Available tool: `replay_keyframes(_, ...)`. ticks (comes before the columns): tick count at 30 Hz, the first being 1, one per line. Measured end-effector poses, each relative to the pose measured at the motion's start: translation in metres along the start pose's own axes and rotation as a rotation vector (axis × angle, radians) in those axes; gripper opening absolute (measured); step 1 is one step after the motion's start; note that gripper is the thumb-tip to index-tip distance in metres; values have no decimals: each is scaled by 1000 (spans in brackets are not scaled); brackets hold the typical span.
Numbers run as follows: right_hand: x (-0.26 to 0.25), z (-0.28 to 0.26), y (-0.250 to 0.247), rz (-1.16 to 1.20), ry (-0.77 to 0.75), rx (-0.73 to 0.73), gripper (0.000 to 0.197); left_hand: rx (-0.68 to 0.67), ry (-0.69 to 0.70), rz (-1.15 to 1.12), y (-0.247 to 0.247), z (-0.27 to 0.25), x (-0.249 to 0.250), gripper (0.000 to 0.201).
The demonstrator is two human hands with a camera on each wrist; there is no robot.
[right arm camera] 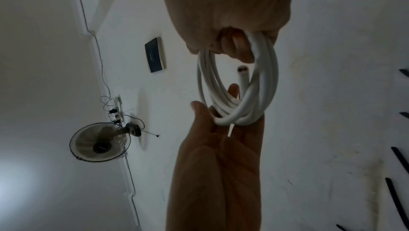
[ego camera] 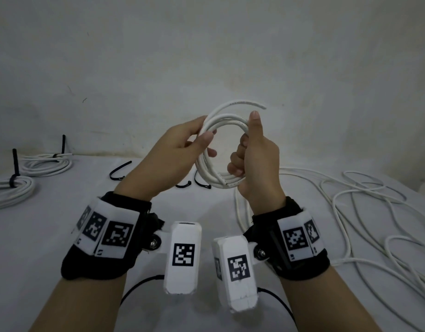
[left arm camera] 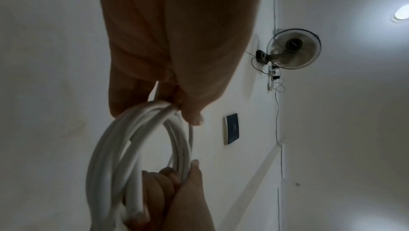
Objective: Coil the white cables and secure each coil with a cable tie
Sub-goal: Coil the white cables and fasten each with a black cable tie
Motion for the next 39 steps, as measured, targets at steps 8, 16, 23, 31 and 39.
replay_keyframes(8,8,-8,17,-19,51,-186,51,50,-82,61,-11,2,-13,28)
replay_keyframes(16,-14,-6,20,-530,-444,-334,29,125,-93,-43,-15,7,-18,23)
replay_keyframes(23,-23,-1,17,-1216,-823,-316,56,121,-69,64,-7,6,-14,27)
replay_keyframes(31,-20,7,17,-867,-634,-427,11,159,39,68,-5,3,-3,24)
replay_keyframes(39,-10,6,10,-211,-285,-369,7,204,111,56,-9,3,-2,23)
Point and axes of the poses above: each hand's wrist, its own z-axis towards the middle knuckle, its own y-axis out of the palm, x = y × z, the point moved 6 cm from there along z, towards the middle knuckle, and after that the axes turned 14 degrees about -y, right-handed, at the moved point
